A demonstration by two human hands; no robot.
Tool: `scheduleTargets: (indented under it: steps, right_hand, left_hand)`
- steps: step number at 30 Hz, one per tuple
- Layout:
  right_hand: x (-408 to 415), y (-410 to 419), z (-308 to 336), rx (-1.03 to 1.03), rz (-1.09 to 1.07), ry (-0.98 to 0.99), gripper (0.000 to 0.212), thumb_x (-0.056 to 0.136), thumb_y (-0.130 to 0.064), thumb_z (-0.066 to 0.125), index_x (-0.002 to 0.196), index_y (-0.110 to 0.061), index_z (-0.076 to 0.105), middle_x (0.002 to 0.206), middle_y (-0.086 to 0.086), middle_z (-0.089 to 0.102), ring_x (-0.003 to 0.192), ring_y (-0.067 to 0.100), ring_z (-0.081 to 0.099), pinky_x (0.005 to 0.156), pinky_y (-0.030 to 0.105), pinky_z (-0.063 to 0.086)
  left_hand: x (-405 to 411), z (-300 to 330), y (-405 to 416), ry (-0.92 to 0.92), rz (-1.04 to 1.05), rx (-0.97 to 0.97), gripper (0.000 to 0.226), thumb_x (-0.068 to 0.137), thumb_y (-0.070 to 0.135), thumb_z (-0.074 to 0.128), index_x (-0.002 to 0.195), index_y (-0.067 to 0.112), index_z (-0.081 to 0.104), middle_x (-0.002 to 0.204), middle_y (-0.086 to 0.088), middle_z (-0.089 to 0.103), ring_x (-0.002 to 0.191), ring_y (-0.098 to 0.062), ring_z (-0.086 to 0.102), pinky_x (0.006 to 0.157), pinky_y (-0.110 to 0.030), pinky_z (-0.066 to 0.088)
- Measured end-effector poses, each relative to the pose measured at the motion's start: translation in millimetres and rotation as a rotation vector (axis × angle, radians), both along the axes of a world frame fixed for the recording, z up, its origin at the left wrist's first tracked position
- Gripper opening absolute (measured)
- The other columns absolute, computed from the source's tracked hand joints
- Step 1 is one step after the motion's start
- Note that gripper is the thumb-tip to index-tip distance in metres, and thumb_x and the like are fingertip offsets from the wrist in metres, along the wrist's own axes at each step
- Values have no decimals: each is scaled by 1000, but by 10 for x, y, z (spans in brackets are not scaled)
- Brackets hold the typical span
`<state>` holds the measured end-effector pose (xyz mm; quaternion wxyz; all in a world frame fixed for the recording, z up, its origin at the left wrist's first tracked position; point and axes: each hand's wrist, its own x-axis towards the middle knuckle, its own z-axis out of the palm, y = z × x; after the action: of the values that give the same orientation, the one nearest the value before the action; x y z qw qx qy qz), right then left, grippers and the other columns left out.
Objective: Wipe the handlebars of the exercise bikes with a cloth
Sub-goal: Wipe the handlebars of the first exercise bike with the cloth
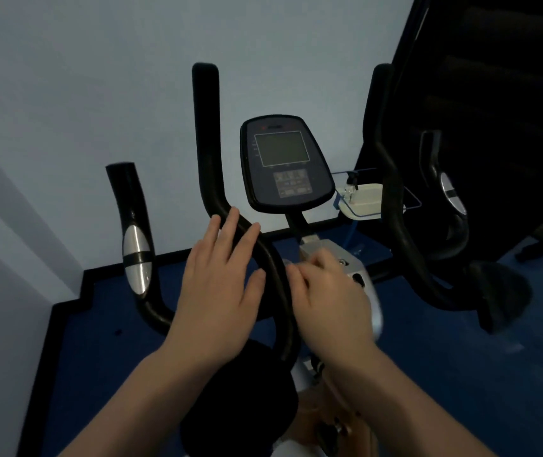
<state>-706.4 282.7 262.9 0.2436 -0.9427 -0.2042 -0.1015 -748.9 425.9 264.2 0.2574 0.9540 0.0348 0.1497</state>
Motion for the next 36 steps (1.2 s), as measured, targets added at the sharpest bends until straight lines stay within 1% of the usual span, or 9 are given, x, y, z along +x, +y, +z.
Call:
scheduleTargets:
  steps: [3, 7, 12, 17, 20, 23, 27, 34, 36]
  right_hand:
    - [-27, -341, 43, -138, 69, -85, 29, 96, -39, 39, 94, -26, 65, 94, -8, 48, 62, 13, 52, 45, 30, 42]
    - [173, -107, 98, -288, -20, -60, 27, 98, -32, 40, 99, -21, 64, 111, -3, 51, 71, 20, 56, 56, 30, 38]
    - [39, -310, 86, -226, 108, -32, 26, 96, -34, 44, 97, -23, 68, 104, -9, 51, 69, 16, 57, 50, 27, 37]
    - [282, -105, 140, -353, 74, -64, 23, 97, -29, 44, 102, -27, 67, 110, -9, 55, 77, 9, 47, 52, 14, 29]
    - [164, -129, 120, -280, 115, -22, 25, 97, -32, 43, 104, -28, 67, 109, -10, 55, 84, 17, 60, 65, 32, 50]
    - [113, -424, 192, -257, 160, -29, 22, 94, -36, 49, 103, -30, 69, 102, -12, 54, 75, 16, 61, 57, 33, 51]
    - [212, -193, 121, -364, 74, -94, 24, 98, -29, 45, 111, -26, 64, 116, -9, 52, 87, 18, 61, 60, 28, 42]
    - [193, -507, 195, -25, 207, 77, 15, 90, -35, 56, 96, -34, 69, 91, -13, 58, 81, 8, 58, 70, 35, 53]
    - [343, -476, 344, 234, 221, 37, 13, 88, -36, 58, 91, -34, 71, 87, -13, 62, 83, 0, 58, 78, 23, 50]
  left_hand:
    - [-27, -18, 22, 7, -14, -3, 61, 99, 34, 38, 150, 40, 5, 159, 17, -13, 146, -3, -17, 123, -39, 1]
    - [-12, -18, 26, 7, 5, 28, 61, 98, 30, 41, 152, 35, 12, 161, 13, -7, 148, -6, -12, 122, -39, -1]
    - [-32, -4, 19, 34, 21, 40, 62, 98, 31, 40, 151, 39, 8, 160, 16, -11, 148, -6, -12, 121, -36, -6]
    - [-31, 1, 28, 24, 27, 57, 62, 97, 32, 40, 151, 40, 11, 161, 16, -9, 149, -7, -9, 119, -35, -7]
    - [-39, 11, 17, 29, 33, 59, 63, 97, 31, 41, 151, 41, 10, 160, 17, -10, 148, -7, -8, 119, -34, -8]
    - [-37, 8, 14, 37, 32, 62, 64, 97, 31, 42, 151, 40, 9, 160, 17, -10, 149, -7, -9, 120, -35, -8]
    - [-19, -24, 35, 19, 28, 51, 64, 96, 29, 44, 151, 40, 13, 161, 16, -7, 149, -8, -5, 121, -37, -5]
    - [-29, -4, 17, -22, 29, 3, 60, 97, 20, 46, 150, 35, 22, 161, 14, 3, 149, -9, 4, 121, -37, 2]
    - [-33, 21, 6, -87, 106, -60, 57, 96, 14, 48, 148, 29, 31, 161, 9, 16, 146, -14, 20, 120, -38, 13]
